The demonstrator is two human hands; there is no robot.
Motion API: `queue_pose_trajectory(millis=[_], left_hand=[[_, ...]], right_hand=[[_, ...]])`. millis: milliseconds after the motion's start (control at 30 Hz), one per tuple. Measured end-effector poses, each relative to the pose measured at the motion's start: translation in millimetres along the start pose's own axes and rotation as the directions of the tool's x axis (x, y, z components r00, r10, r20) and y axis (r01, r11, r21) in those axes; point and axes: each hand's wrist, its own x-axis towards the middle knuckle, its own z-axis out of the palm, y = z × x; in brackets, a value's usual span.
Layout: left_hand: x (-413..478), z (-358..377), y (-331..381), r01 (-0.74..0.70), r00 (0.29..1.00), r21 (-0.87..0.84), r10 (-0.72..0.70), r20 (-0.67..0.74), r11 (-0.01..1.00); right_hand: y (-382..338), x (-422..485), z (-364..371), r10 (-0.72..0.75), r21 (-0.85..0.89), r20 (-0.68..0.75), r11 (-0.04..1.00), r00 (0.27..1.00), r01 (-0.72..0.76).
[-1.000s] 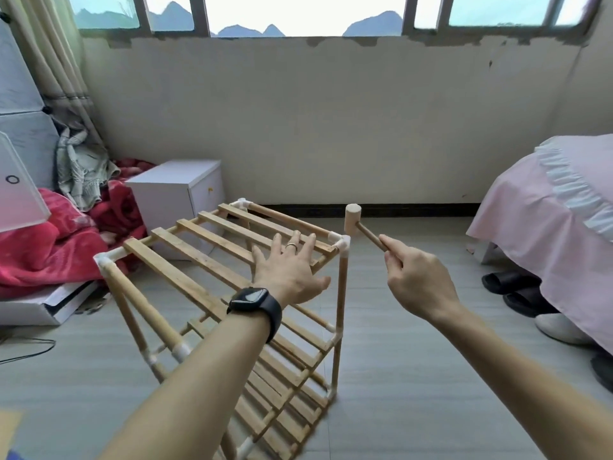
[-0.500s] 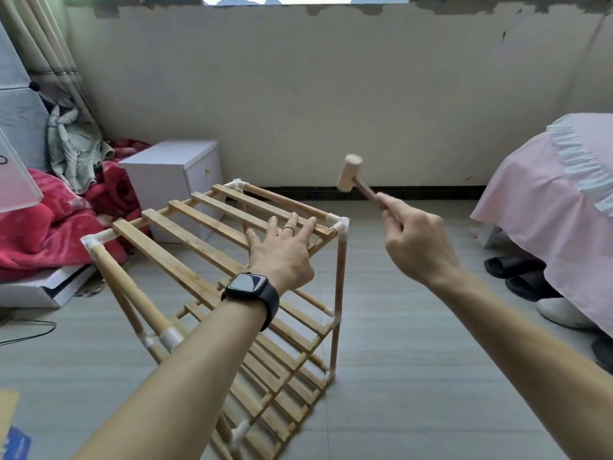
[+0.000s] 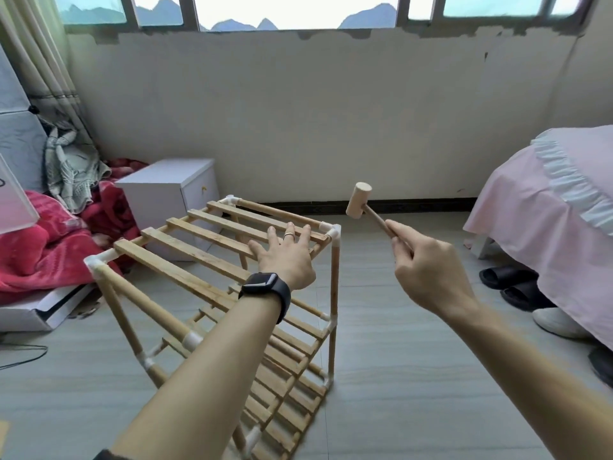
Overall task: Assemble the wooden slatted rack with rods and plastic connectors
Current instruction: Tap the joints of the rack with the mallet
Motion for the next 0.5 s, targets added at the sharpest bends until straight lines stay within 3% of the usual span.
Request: queue_pose_trajectory(millis=[133, 233, 367, 500], left_hand=[[23, -22, 5, 0.009, 0.993, -0.248, 0.021, 0.119, 0.969], [20, -35, -3, -0.054, 0.989, -0.458, 0.109, 0.095, 0.887], [-5, -42, -35, -0.118, 0.993, -0.415, 0.12, -0.022, 0.902], [-41, -28, -90, -0.115, 0.991, -0.382, 0.082, -0.103, 0.917]], right_hand=[[10, -35, -1, 0.006, 0.066, 0.06, 0.998, 0.998, -0.01], [16, -56, -3, 0.017, 0.129, 0.089, 0.991, 0.996, -0.028], [12, -72, -2, 0.052, 0.144, 0.128, 0.987, 0.99, -0.07], [-10, -89, -1, -0.068, 0.21, 0.201, 0.977, 0.977, 0.025]])
